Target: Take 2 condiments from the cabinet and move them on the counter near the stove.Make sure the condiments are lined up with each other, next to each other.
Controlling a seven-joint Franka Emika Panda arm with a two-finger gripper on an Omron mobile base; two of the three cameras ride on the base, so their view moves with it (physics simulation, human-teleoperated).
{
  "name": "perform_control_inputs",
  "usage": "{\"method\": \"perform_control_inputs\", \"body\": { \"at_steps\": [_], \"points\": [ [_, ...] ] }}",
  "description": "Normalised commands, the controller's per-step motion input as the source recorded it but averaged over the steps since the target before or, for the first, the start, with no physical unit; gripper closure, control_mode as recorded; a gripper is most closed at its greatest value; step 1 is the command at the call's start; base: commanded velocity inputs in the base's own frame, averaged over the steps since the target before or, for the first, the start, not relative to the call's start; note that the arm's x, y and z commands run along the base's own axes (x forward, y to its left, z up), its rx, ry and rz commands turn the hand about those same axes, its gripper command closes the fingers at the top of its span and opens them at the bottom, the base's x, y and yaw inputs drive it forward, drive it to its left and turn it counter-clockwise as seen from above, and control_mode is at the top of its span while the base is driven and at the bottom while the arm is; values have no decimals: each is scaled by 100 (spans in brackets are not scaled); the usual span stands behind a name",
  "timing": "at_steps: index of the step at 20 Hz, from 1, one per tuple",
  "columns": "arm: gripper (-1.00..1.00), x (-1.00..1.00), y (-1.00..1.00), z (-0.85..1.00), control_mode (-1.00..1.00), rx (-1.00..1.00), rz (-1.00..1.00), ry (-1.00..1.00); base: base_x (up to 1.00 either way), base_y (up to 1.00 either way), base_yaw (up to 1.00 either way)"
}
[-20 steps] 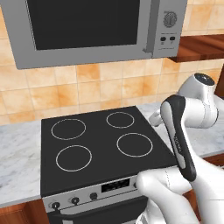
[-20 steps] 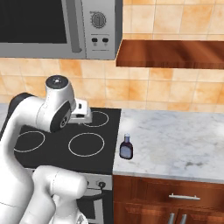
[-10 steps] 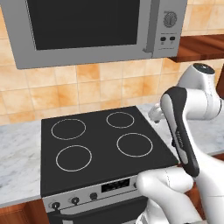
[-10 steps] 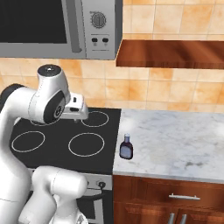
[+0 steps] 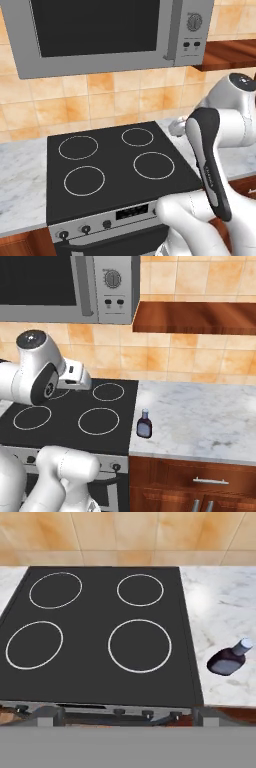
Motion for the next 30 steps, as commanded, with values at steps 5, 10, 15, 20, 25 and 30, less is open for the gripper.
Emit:
{"method": "perform_control_inputs", "body": {
  "at_steps": [5,10,15,20,25,30],
  "points": [
    [-100,-10,10,2,-100,0,-10,-28,0,0,0],
    [-100,-17,0,11,-100,0,-15,-7,0,0,0],
    [-100,-8,0,2,-100,0,-6,-2,0,0,0],
    [-100,0,0,0,-100,0,0,0,0,0,0],
    [-100,-2,0,0,100,0,0,0,-25,-12,0],
    [-100,0,0,0,100,0,0,0,-62,-52,-43]
  ]
}}
